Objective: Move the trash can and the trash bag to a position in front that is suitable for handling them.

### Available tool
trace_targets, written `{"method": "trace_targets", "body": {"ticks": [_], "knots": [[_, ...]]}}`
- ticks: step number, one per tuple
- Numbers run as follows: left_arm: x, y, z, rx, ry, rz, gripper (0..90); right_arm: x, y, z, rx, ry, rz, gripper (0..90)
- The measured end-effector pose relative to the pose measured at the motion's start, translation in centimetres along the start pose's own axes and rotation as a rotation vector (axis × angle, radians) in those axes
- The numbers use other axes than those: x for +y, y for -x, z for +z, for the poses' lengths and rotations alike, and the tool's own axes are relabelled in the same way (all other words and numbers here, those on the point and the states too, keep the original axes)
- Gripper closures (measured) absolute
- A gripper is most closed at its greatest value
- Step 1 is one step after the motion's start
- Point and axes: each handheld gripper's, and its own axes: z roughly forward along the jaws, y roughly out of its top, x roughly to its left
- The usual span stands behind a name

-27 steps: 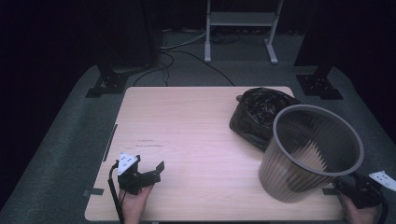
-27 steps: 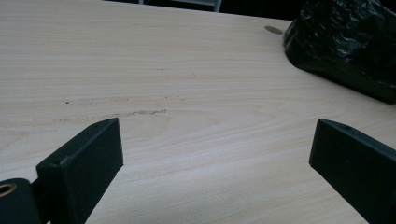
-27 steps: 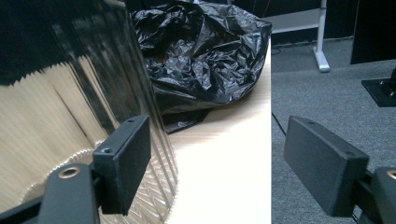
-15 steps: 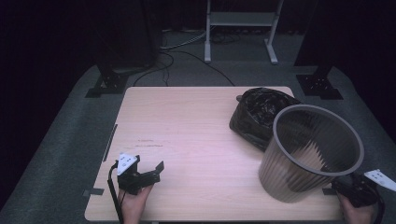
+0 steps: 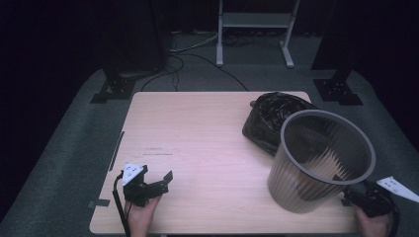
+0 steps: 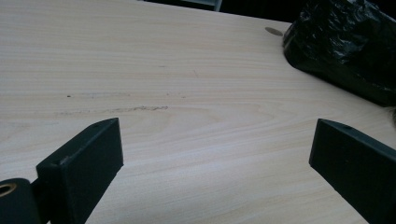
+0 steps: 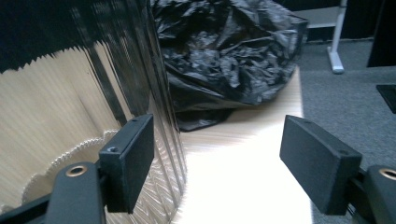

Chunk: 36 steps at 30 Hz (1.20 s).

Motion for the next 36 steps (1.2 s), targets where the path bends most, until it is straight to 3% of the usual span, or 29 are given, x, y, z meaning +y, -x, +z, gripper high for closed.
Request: {"method": "trace_targets", "body": {"ticks": [7, 28, 36], "knots": [[0.0, -0.3, 0.0, 0.002, 0.001, -0.011, 1.8, 0.6, -2.2, 1.2, 0.017, -0.017, -0.031, 25.6], [-0.1, -0.5, 0.0, 0.002, -0.003, -0.023, 1.8, 0.8, -6.0, 3.7, 0.076, -0.050, -0.057, 25.6], [-0.1, -0.3, 0.1, -0.001, -0.002, -0.021, 1.8, 0.3, -7.6, 4.6, 0.101, -0.088, -0.116, 25.5]]}}
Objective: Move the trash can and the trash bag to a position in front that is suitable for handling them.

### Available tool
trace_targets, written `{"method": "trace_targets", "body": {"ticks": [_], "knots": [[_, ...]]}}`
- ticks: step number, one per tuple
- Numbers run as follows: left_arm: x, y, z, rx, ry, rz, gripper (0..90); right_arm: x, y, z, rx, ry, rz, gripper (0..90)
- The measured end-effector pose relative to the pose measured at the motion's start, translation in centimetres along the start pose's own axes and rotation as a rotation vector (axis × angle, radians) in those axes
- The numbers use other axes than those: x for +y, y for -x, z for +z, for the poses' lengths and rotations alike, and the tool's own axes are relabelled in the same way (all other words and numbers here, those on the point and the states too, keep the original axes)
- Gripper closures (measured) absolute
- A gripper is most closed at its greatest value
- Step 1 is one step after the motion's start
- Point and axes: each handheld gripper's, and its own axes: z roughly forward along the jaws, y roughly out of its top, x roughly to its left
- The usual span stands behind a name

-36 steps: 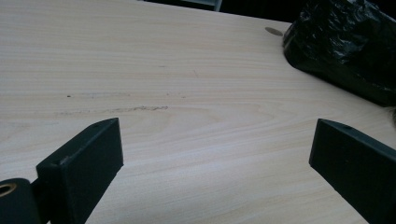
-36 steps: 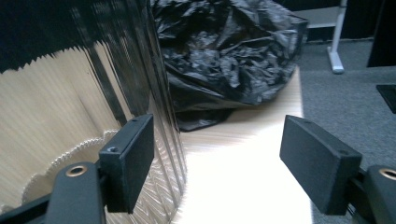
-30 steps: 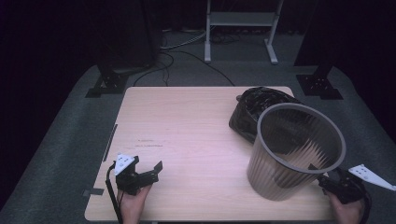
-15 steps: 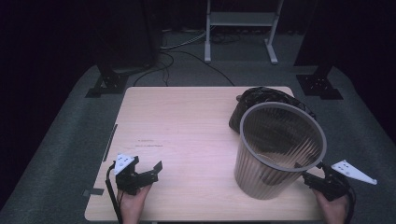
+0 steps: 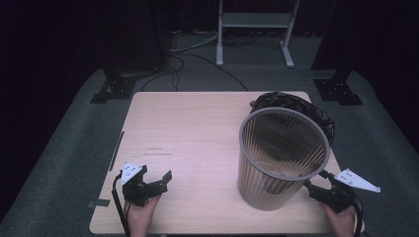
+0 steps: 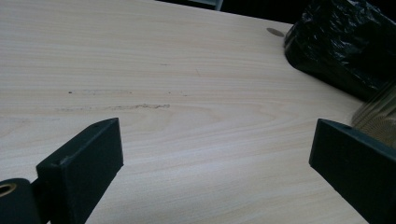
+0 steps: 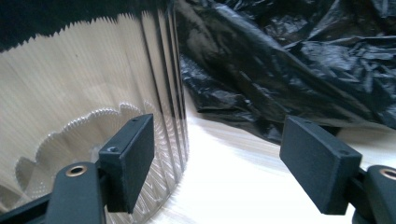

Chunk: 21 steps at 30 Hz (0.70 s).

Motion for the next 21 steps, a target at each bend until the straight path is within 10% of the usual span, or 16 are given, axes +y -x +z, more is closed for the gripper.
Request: {"method": "trace_targets", "body": {"ticks": [21], "knots": [[0.1, -0.3, -0.3, 0.000, 0.008, -0.009, 1.8, 0.3, -2.8, 1.2, 0.025, -0.036, -0.047, 25.6]]}}
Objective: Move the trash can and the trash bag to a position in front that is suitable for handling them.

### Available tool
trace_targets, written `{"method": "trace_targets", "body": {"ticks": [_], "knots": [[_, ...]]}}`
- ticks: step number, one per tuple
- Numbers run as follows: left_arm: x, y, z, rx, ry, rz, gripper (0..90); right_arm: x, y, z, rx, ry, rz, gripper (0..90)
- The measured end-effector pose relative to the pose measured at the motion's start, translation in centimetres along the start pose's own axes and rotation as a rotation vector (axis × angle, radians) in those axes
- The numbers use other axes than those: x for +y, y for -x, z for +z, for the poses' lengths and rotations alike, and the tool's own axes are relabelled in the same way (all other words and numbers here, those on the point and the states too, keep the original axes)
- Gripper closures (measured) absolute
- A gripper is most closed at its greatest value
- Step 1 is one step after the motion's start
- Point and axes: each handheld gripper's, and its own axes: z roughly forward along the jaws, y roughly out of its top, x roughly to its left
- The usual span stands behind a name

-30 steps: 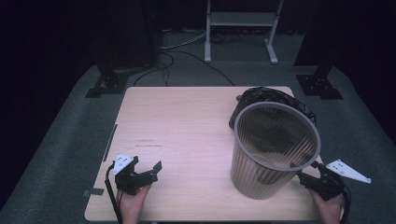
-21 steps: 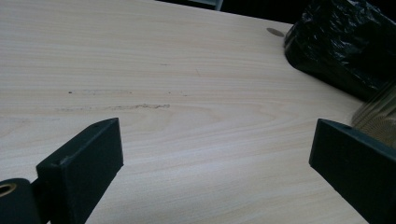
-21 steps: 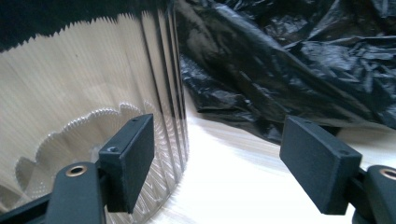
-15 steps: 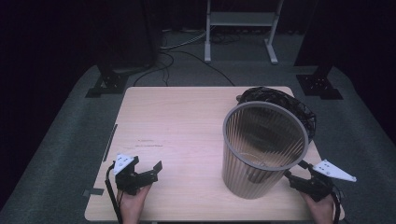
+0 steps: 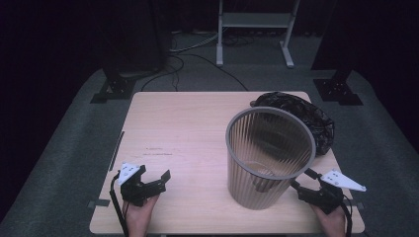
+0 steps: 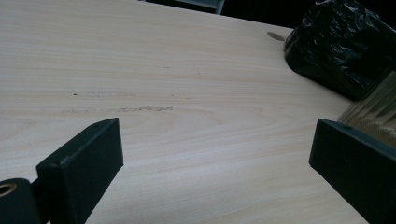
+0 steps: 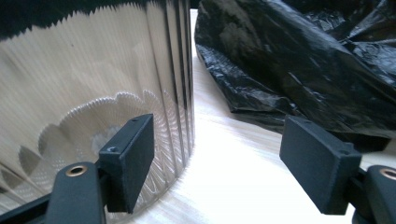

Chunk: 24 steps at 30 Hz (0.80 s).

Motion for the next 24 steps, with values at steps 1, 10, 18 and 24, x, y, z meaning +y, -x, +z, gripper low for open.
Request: {"method": "trace_targets", "body": {"ticks": [1, 10, 18, 24], "knots": [[0.0, 0.0, 0.0, 0.000, 0.000, 0.000, 1.8, 0.0, 0.0, 0.0, 0.000, 0.000, 0.000, 25.6], [0.0, 0.0, 0.0, 0.000, -0.001, 0.001, 1.8, 0.2, -1.5, 0.6, 0.032, -0.011, -0.015, 25.6], [0.0, 0.0, 0.0, -0.002, 0.003, -0.004, 1.8, 0.2, -3.2, 1.2, 0.042, -0.037, -0.066, 25.6], [-0.1, 0.0, 0.0, -0.004, 0.001, -0.004, 1.8, 0.2, -4.2, 1.6, 0.061, -0.045, -0.095, 25.6]]}}
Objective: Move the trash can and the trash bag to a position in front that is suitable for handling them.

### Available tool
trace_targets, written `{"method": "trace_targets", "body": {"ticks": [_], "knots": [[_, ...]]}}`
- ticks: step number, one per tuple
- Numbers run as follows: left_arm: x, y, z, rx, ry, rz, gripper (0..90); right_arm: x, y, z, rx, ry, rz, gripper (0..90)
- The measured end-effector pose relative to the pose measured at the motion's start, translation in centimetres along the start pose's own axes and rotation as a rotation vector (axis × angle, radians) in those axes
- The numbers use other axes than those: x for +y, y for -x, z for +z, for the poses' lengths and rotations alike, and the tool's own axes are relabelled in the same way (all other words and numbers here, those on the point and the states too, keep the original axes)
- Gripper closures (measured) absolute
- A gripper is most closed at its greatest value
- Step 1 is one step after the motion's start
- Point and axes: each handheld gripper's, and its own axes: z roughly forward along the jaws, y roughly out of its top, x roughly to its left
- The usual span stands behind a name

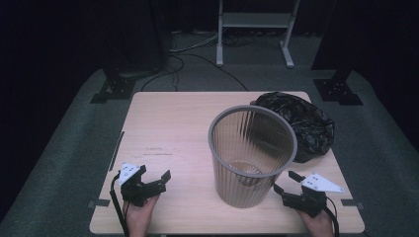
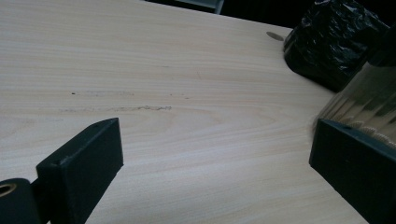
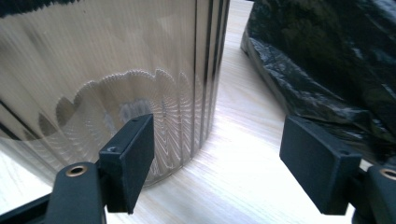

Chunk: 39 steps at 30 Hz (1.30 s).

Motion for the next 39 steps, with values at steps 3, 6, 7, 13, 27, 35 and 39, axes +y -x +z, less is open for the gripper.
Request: {"method": "trace_targets", "body": {"ticks": [3, 6, 7, 13, 27, 35, 39], "knots": [[0.0, 0.0, 0.0, 0.001, 0.001, 0.001, 1.8, 0.0, -0.3, 0.2, 0.015, 0.000, -0.007, 25.6], [0.0, 0.0, 0.0, 0.001, 0.003, -0.002, 1.8, 0.1, -0.6, 0.3, 0.025, 0.001, -0.016, 25.6], [0.0, 0.0, 0.0, 0.001, 0.003, -0.002, 1.8, 0.1, -0.7, 0.3, 0.029, -0.001, -0.015, 25.6], [0.0, 0.0, 0.0, -0.001, 0.001, -0.001, 1.8, 0.1, -1.3, 0.7, 0.045, -0.008, -0.026, 25.5], [0.0, 0.0, 0.0, 0.000, 0.002, 0.000, 1.8, -0.2, -1.4, 1.1, 0.120, -0.037, -0.046, 21.4], [0.0, 0.0, -0.1, -0.002, 0.007, -0.011, 1.8, 0.0, 1.1, 0.4, 0.126, -0.036, 0.029, 20.6], [0.0, 0.1, -0.1, -0.004, 0.008, -0.008, 1.8, 0.6, 3.3, 0.0, 0.107, -0.030, 0.062, 20.7]]}}
